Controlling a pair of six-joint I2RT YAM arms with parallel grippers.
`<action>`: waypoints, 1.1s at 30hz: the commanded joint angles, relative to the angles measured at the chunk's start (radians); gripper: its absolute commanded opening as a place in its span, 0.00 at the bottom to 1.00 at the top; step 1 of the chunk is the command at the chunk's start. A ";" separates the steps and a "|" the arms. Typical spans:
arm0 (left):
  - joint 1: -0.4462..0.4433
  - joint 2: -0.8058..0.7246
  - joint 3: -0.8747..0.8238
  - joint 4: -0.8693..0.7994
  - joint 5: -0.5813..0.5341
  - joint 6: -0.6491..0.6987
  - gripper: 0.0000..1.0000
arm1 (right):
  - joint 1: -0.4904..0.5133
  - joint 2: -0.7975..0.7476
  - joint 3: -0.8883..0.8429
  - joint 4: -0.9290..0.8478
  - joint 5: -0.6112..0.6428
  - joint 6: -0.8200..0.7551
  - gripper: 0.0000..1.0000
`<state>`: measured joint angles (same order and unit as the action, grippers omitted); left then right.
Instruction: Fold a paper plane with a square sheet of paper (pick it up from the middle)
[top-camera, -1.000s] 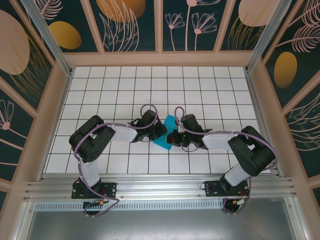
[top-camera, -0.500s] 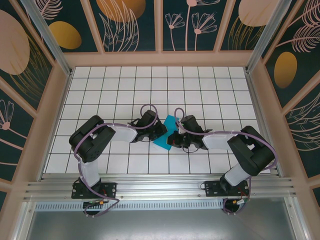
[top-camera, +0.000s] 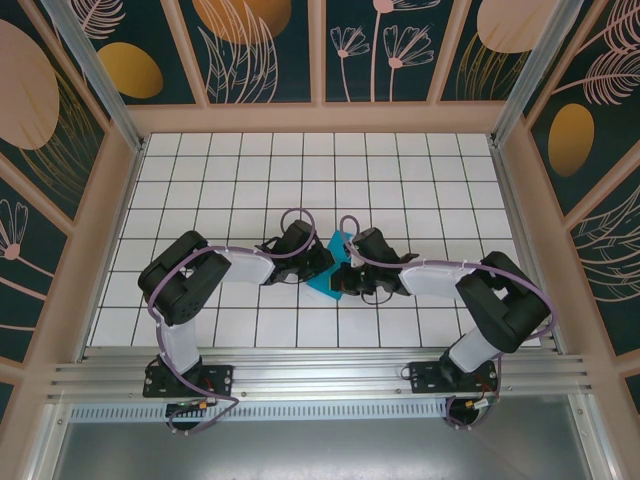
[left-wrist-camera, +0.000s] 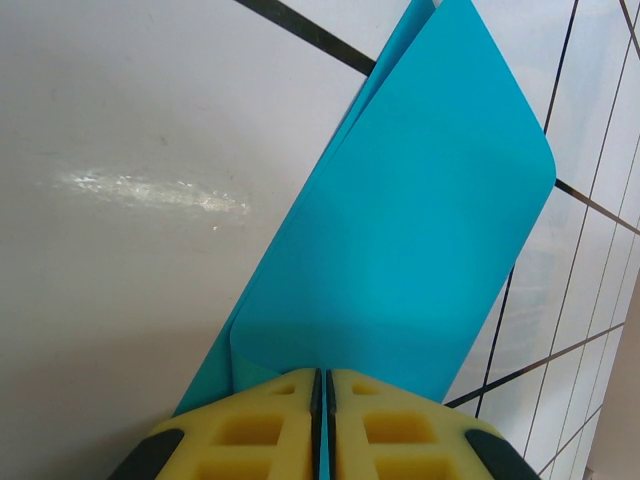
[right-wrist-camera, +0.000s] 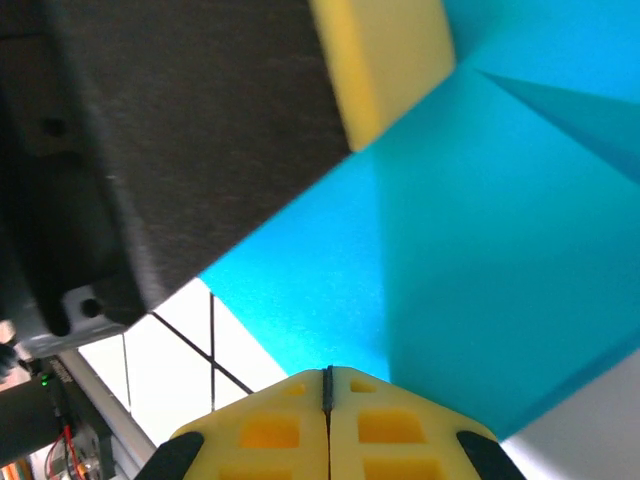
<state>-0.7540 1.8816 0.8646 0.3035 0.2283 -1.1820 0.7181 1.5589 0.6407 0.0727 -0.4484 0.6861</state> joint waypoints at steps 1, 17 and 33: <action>-0.002 0.040 -0.022 -0.044 -0.012 0.023 0.15 | 0.001 0.020 -0.003 -0.035 0.034 -0.014 0.06; -0.002 0.054 -0.026 -0.040 -0.014 0.023 0.14 | -0.005 0.057 -0.045 -0.023 0.040 -0.037 0.06; -0.002 0.050 -0.030 -0.043 -0.015 0.025 0.14 | 0.009 0.028 -0.074 -0.044 -0.028 0.000 0.06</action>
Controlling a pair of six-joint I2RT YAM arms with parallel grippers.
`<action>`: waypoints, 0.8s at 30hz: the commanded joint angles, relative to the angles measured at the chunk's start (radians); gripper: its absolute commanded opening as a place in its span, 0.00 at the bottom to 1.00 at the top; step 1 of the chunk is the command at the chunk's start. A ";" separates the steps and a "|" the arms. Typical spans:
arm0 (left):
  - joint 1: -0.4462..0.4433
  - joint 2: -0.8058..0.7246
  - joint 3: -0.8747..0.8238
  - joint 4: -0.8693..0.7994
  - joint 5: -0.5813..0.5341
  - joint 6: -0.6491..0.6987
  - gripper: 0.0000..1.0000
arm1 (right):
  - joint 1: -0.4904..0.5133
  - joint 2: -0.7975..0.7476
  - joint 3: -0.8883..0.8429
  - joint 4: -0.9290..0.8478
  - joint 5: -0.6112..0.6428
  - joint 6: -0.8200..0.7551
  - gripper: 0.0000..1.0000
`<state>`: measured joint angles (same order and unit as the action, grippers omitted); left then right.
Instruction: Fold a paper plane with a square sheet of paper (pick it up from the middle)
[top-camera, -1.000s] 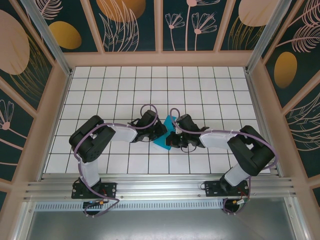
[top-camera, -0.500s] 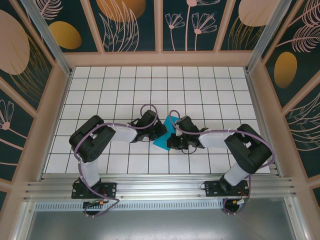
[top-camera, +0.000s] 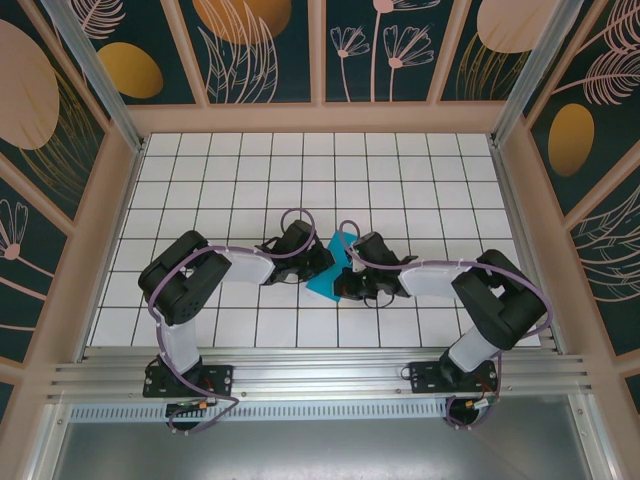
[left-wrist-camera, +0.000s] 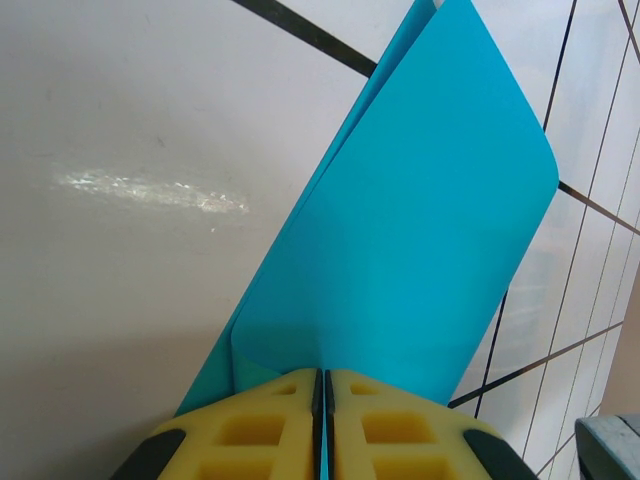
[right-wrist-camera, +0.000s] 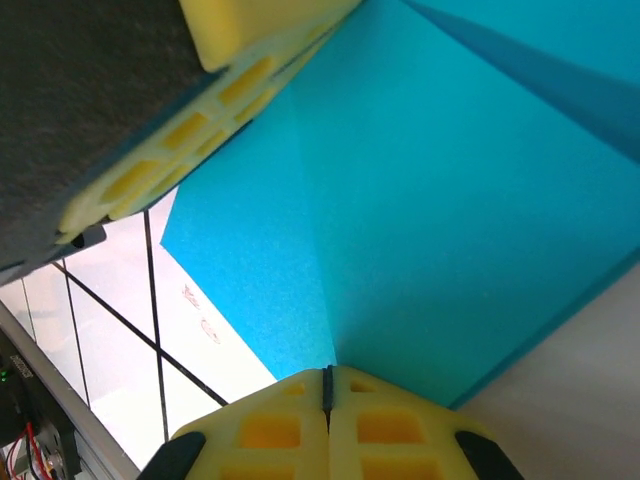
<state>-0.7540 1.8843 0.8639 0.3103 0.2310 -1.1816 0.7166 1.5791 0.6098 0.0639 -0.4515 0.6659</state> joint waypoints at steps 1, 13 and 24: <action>-0.001 0.048 -0.029 -0.050 -0.019 0.025 0.14 | 0.010 0.011 -0.055 -0.035 -0.026 0.017 0.06; -0.002 0.047 -0.031 -0.050 -0.022 0.021 0.14 | 0.012 -0.070 -0.052 -0.051 -0.055 0.012 0.06; -0.002 0.048 -0.025 -0.049 -0.019 0.019 0.14 | 0.017 0.009 -0.090 -0.099 0.020 0.005 0.04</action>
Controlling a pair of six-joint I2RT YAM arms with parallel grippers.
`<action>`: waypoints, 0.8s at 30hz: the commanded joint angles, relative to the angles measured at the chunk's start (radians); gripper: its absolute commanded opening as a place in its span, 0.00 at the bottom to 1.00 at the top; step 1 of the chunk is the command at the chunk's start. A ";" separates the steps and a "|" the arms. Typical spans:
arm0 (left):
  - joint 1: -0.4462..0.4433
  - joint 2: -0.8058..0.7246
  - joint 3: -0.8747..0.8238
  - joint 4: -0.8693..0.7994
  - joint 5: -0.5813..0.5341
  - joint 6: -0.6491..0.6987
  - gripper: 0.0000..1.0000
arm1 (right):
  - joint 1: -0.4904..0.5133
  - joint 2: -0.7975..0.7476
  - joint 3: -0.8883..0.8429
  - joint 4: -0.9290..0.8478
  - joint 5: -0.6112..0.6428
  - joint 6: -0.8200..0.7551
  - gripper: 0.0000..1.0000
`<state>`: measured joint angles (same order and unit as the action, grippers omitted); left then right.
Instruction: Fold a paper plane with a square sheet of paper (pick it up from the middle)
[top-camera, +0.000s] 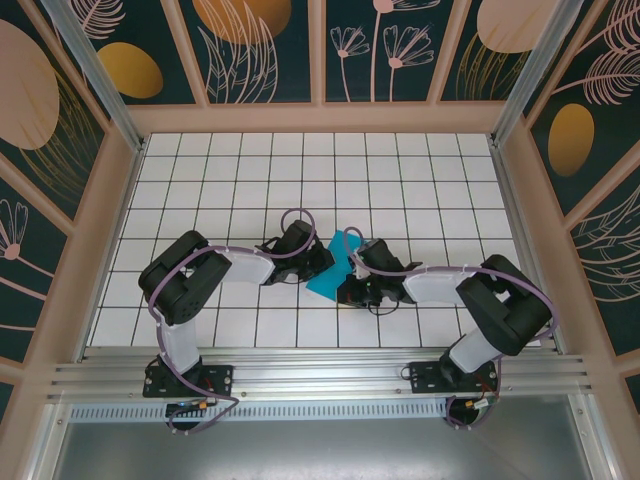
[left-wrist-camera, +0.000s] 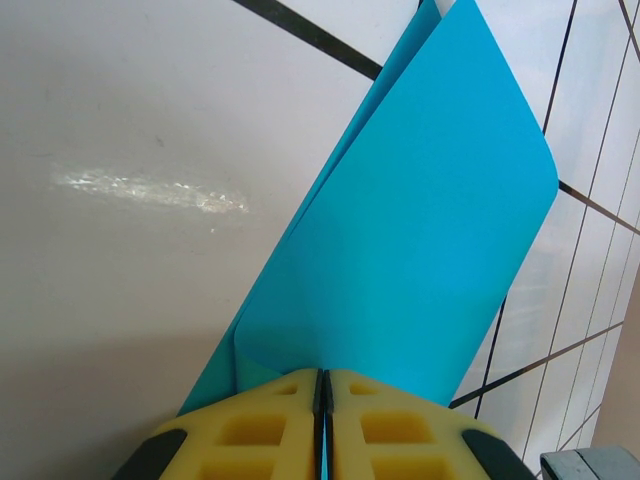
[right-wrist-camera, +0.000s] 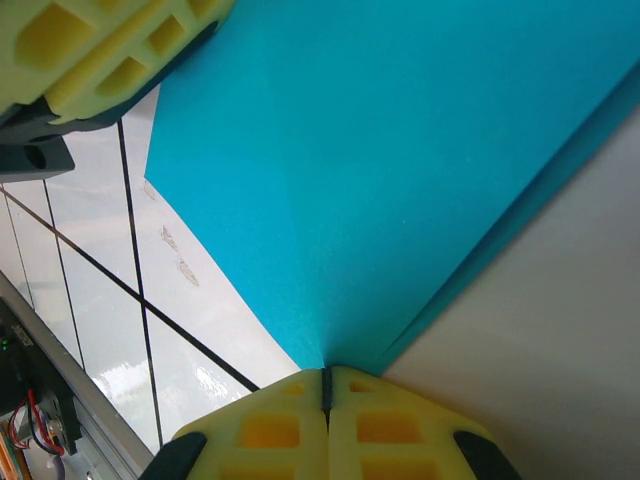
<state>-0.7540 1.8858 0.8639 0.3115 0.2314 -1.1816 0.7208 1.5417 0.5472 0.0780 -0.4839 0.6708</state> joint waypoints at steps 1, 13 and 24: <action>-0.002 0.045 -0.024 -0.050 -0.019 0.021 0.14 | 0.012 0.038 -0.018 -0.124 0.056 -0.002 0.04; -0.001 0.040 -0.025 -0.047 -0.020 0.023 0.14 | -0.047 -0.151 0.041 -0.025 0.011 0.072 0.06; -0.002 0.044 -0.022 -0.043 -0.015 0.024 0.14 | -0.017 0.019 0.080 0.002 -0.005 0.090 0.08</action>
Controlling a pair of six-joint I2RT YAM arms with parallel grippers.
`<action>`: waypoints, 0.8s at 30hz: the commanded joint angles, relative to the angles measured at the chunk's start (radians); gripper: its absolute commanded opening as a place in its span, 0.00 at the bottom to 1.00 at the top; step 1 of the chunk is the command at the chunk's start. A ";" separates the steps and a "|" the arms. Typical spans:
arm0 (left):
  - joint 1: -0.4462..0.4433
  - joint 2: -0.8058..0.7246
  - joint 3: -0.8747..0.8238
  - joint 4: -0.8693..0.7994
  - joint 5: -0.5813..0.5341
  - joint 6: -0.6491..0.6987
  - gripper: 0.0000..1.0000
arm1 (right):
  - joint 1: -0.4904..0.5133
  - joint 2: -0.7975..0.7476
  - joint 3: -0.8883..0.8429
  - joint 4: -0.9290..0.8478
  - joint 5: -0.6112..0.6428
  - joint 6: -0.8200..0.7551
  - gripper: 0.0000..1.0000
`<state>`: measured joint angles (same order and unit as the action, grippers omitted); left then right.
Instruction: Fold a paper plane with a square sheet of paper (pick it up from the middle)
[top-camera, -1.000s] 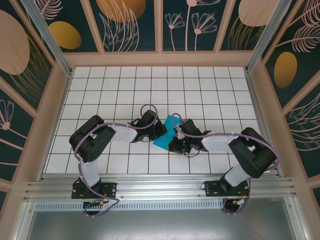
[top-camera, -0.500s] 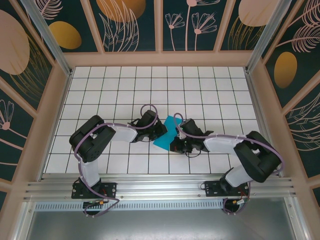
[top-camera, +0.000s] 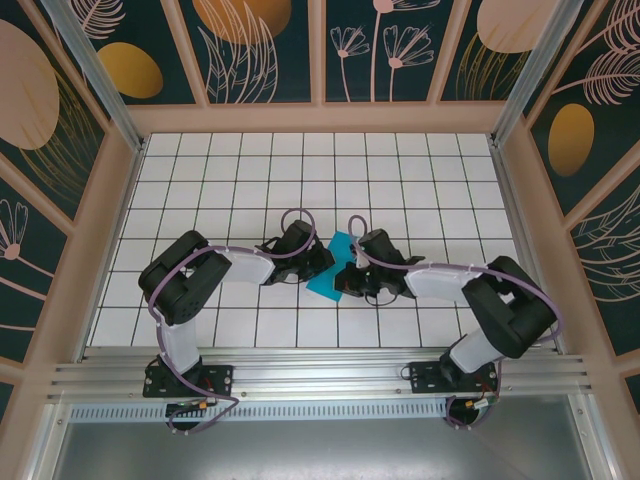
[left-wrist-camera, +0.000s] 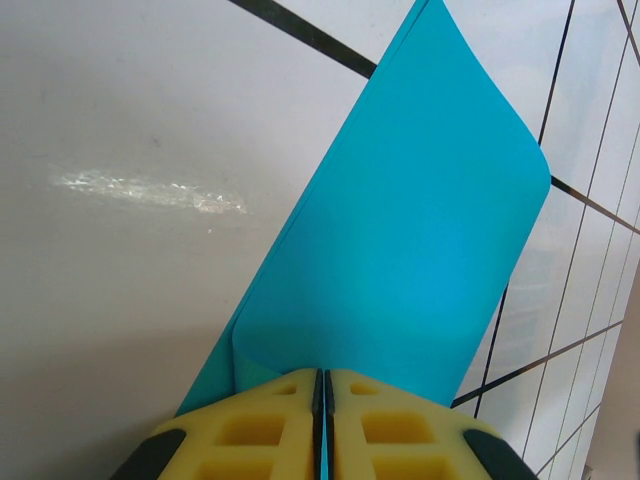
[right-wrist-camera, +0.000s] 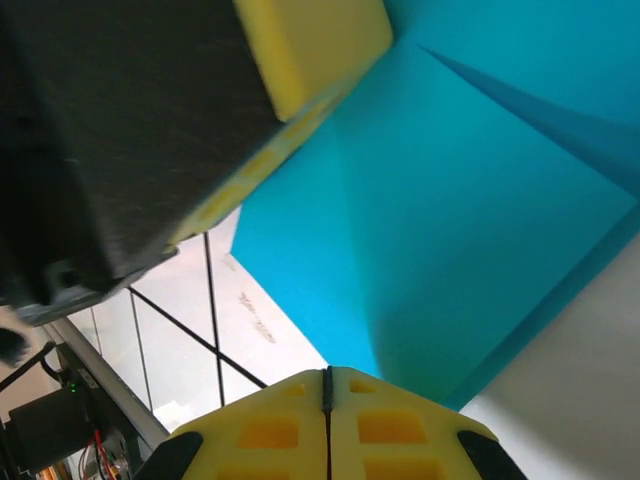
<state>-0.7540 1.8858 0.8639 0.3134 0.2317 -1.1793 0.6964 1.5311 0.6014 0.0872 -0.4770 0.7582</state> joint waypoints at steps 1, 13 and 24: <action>-0.002 0.044 -0.022 -0.044 -0.016 0.023 0.14 | 0.008 0.041 0.021 -0.018 -0.002 -0.004 0.07; -0.002 -0.049 -0.005 -0.035 -0.008 0.044 0.25 | -0.001 0.104 -0.065 -0.039 0.038 -0.046 0.05; -0.002 -0.048 -0.032 0.059 0.090 0.001 0.21 | -0.006 0.110 -0.048 -0.017 0.030 -0.066 0.03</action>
<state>-0.7540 1.8240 0.8394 0.3344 0.2836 -1.1671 0.6926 1.5959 0.5777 0.1364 -0.4931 0.7155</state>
